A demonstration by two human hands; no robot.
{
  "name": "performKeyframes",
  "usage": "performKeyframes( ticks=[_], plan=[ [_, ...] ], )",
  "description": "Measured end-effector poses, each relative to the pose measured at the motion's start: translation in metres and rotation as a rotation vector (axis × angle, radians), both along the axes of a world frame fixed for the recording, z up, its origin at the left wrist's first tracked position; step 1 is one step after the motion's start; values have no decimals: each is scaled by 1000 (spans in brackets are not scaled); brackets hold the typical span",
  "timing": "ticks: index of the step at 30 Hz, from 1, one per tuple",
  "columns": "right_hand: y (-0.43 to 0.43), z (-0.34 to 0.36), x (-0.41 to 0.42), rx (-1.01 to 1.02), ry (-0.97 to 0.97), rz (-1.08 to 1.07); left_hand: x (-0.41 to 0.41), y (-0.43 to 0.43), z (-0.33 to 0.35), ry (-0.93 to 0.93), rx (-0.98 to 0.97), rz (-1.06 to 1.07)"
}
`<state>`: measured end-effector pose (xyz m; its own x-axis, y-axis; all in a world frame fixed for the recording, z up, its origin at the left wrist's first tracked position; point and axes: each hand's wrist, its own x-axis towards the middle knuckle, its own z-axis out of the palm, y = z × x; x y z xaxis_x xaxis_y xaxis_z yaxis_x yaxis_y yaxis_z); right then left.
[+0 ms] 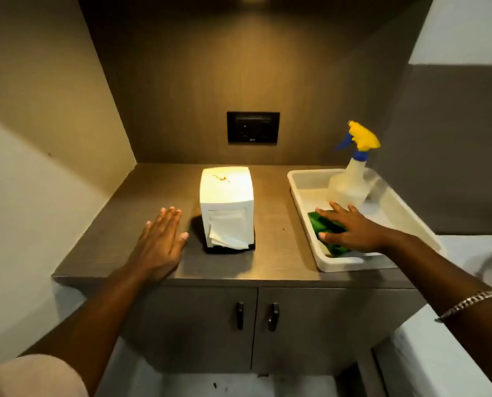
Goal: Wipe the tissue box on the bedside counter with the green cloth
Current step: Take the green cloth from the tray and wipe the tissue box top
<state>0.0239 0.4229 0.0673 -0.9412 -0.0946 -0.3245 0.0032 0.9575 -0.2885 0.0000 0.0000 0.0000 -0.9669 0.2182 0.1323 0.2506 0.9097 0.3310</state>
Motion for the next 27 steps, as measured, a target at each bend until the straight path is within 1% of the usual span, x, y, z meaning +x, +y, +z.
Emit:
performKeyframes(
  ticks=[3,5,9,11,15,17,18,20,23,25,27],
  plan=[
    [6,-12,-9,49,-92,100,-8,-6,-15,-100,-170,22],
    [11,-20,-10,70,-106,136,-10,-7,-22,-109,-257,26],
    [14,-22,-10,100,-96,132,-11,-4,-20,-96,-287,11],
    [14,-19,-8,101,-45,88,-12,-3,-21,-78,-285,4],
    [4,-17,-3,58,149,60,-11,-2,-19,-100,-284,18],
    [3,-12,-2,21,159,30,-12,-1,-13,-157,-279,15],
    [4,-8,-1,-11,152,10,-14,-2,-7,-200,-256,7],
    [6,3,-2,-115,176,-44,-17,-5,12,-253,-122,-20],
    [4,26,-1,-322,341,-107,-24,-9,53,-182,166,-126],
    [-10,48,1,-473,463,-107,-29,-7,83,-174,327,-219],
    [-34,72,2,-632,484,-31,-34,2,108,-264,396,-292]
  ],
)
